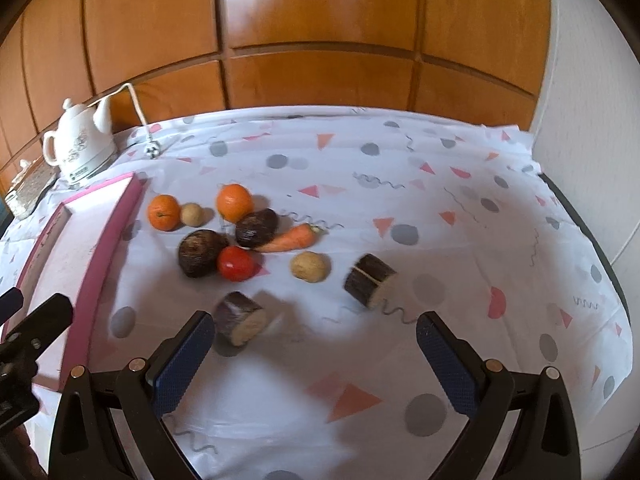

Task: Organize fruits
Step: 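Grasp the dark cylindrical slice with the left tool while the right tool approaches the potato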

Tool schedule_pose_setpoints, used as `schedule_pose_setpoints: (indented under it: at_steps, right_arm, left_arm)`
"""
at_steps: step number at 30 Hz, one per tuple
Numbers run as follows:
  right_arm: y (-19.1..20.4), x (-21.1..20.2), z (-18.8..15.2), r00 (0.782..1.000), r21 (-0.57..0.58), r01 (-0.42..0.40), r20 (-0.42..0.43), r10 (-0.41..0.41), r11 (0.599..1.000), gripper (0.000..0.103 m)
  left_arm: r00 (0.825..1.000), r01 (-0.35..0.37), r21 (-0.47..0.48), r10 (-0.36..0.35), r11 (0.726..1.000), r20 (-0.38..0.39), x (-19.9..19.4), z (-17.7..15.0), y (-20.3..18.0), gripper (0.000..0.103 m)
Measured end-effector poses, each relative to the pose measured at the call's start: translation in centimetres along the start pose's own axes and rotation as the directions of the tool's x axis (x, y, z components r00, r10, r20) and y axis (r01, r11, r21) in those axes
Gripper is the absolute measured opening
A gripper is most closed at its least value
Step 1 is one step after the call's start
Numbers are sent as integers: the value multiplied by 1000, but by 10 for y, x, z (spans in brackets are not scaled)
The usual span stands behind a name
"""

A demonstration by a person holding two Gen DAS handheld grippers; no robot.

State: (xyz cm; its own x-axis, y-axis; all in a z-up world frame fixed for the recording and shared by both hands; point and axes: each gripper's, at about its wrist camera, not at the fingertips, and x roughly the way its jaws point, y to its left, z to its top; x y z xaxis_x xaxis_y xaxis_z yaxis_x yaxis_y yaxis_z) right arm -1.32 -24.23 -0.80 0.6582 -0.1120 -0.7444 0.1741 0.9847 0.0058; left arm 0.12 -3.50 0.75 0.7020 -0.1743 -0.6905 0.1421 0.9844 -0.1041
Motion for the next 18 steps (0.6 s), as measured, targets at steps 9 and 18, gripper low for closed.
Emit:
schedule_pose_setpoints:
  at_steps: [9,18]
  right_arm:
    - [-48,11,-2,998,93,-48,-35,51,995,92]
    - [-64,20,-4,995,118,-86,-47,92,989,71]
  left_arm:
    - [985,137,53,-131,989,-111,24,2,-25,101]
    - [966,205,99,-185,974,-181,48,3,-54,89]
